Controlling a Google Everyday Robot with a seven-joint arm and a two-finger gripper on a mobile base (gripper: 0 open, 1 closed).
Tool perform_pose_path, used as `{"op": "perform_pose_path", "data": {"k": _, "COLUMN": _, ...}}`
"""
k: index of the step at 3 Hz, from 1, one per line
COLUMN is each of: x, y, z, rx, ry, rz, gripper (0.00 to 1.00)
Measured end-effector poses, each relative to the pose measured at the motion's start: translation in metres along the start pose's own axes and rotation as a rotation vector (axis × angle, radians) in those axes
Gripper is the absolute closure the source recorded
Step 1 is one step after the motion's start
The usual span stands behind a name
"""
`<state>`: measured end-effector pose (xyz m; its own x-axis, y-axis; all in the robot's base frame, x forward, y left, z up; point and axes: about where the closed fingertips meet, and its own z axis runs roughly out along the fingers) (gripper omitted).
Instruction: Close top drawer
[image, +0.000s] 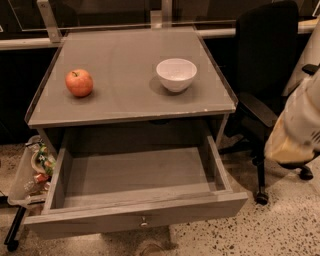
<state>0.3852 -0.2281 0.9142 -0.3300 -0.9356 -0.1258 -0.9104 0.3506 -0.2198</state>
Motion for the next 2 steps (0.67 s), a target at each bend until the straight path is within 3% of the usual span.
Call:
{"op": "perform_pose_path", "data": {"k": 1, "x": 0.023, "y": 0.045, "z": 0.06, "rx": -0.117, "ry": 0.05, "rz": 0.051, "gripper": 1.0}}
{"op": "perform_pose_path", "data": {"k": 2, "x": 0.031, "y": 0.059, "z": 0.074, "rx": -0.153, "ry": 0.074, "rz": 0.051, "gripper": 1.0}}
